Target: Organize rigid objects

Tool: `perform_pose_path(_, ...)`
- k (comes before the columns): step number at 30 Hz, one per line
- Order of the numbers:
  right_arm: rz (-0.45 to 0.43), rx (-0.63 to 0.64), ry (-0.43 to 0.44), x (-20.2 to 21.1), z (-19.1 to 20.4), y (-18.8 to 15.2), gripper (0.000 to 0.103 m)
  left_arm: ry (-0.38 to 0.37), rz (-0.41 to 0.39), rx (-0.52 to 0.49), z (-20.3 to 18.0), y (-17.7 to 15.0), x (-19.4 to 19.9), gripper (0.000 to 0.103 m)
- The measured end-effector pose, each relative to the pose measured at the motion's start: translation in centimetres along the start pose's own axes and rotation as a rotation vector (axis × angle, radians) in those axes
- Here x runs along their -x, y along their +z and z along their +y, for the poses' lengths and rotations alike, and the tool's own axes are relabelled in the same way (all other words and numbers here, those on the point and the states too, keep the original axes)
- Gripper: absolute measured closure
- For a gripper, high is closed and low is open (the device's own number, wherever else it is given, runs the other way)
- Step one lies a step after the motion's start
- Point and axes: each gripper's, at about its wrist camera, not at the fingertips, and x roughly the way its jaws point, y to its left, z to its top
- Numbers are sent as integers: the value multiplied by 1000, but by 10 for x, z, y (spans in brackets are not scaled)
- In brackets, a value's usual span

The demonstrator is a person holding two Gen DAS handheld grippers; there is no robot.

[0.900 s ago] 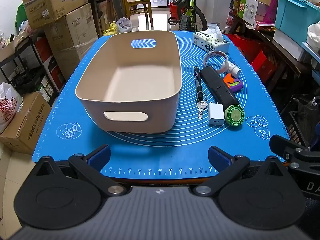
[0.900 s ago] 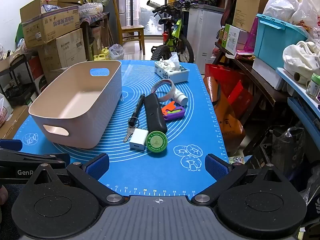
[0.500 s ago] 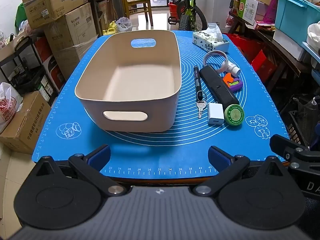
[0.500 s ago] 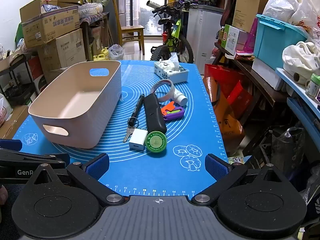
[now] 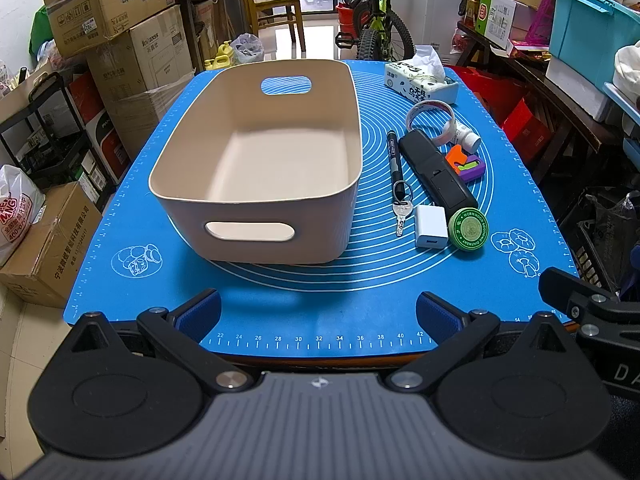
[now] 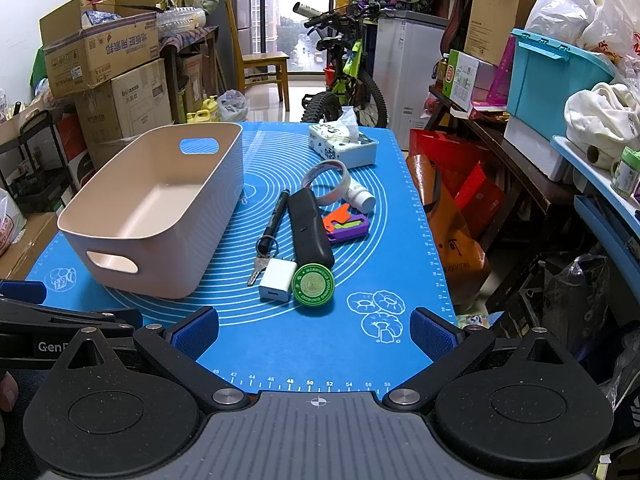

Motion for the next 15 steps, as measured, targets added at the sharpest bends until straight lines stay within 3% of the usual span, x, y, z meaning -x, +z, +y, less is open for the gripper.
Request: perform_pose_path(15,-1,1,0,0,1,-1,2,0,1,-1,0,0,0,1)
